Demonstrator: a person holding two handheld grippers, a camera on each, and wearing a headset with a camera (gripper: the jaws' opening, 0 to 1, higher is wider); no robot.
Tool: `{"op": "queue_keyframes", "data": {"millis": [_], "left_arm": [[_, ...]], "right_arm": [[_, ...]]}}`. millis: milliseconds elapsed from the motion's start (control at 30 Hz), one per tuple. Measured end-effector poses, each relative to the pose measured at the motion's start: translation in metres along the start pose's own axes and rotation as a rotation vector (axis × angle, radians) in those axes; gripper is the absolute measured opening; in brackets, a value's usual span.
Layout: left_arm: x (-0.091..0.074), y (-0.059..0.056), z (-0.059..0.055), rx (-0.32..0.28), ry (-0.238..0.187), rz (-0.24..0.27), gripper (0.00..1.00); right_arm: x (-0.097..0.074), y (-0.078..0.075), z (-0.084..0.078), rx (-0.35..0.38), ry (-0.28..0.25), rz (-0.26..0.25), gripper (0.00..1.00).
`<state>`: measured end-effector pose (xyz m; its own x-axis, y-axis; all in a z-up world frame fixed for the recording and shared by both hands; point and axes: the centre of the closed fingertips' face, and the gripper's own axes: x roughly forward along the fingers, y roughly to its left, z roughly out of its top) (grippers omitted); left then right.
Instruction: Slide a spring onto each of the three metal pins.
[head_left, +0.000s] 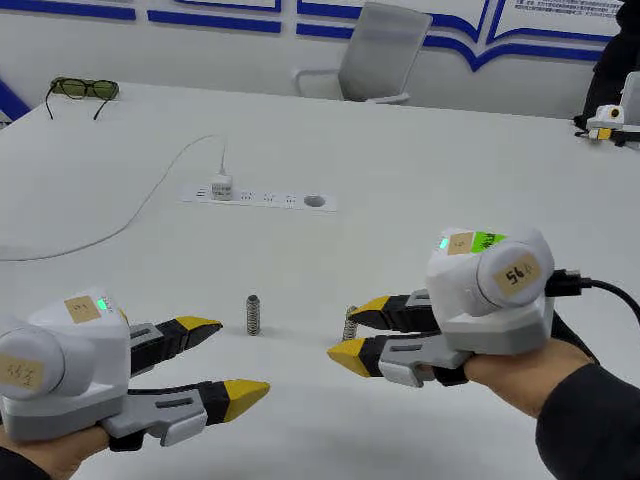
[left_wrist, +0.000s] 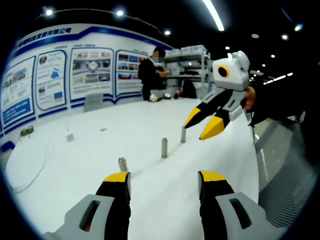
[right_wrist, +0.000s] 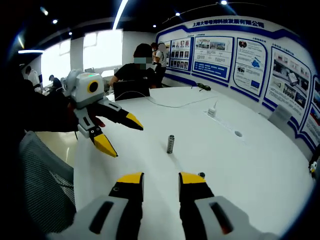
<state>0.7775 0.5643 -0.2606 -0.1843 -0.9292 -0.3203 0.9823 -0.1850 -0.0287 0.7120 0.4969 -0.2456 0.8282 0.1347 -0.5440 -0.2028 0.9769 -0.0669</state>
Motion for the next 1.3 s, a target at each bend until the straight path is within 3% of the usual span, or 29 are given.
{"op": "queue_keyframes", "data": {"millis": [300,800,1300], "left_arm": [[-0.001,0.001,-0.001,-0.002,0.004,0.004,0.57],[-0.002,0.002,-0.004,-0.008,0.008,0.007,0.59],[-0.004,0.006,-0.012,-0.028,0.017,0.018,0.61]], "right_arm": [[-0.028,-0.02,-0.026,0.047,0.0,-0.067,0.3],[-0.064,-0.057,-0.054,0.104,-0.027,-0.199,0.37],[-0.078,-0.069,-0.079,0.142,-0.043,-0.238,0.5]]}}
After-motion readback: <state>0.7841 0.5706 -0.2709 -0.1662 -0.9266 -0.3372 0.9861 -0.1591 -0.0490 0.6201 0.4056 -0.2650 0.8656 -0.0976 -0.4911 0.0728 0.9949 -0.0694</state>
